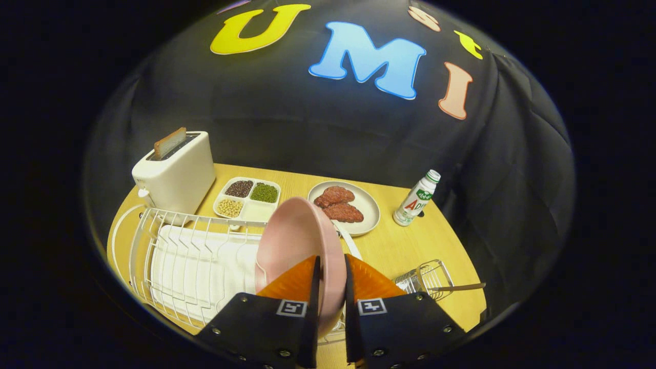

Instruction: Take the plate from the dish rack, then take the spoon from the basket and place it into the plate.

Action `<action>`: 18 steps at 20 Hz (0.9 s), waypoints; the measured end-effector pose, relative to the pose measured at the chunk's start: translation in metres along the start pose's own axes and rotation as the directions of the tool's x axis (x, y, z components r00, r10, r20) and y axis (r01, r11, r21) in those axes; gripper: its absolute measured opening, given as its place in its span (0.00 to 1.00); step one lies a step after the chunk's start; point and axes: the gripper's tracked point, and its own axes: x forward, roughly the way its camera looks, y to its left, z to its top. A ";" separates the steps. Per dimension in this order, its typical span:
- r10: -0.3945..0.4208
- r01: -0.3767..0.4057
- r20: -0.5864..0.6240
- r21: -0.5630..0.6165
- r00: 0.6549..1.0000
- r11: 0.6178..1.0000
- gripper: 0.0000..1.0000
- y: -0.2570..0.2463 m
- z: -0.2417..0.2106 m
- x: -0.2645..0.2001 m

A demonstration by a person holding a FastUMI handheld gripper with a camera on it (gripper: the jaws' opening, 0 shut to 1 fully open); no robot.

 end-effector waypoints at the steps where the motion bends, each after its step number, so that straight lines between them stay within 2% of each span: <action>1: -0.016 0.016 0.004 -0.023 1.000 1.000 0.22 0.002 0.002 -0.002; 4: -0.055 0.055 0.016 -0.028 0.998 0.998 0.21 0.008 0.015 -0.008; 5: -0.064 0.065 0.019 -0.037 0.998 0.997 0.12 0.009 0.015 -0.006; 7: -0.067 0.068 0.017 -0.059 0.998 0.996 0.12 0.012 0.018 -0.008; 11: -0.123 0.126 0.057 -0.051 0.991 0.991 0.12 0.003 0.035 -0.016; 14: -0.125 0.129 0.068 -0.045 0.990 0.991 0.12 -0.001 0.046 -0.021; 18: -0.084 0.085 0.090 -0.009 0.992 0.996 0.12 -0.013 0.058 -0.030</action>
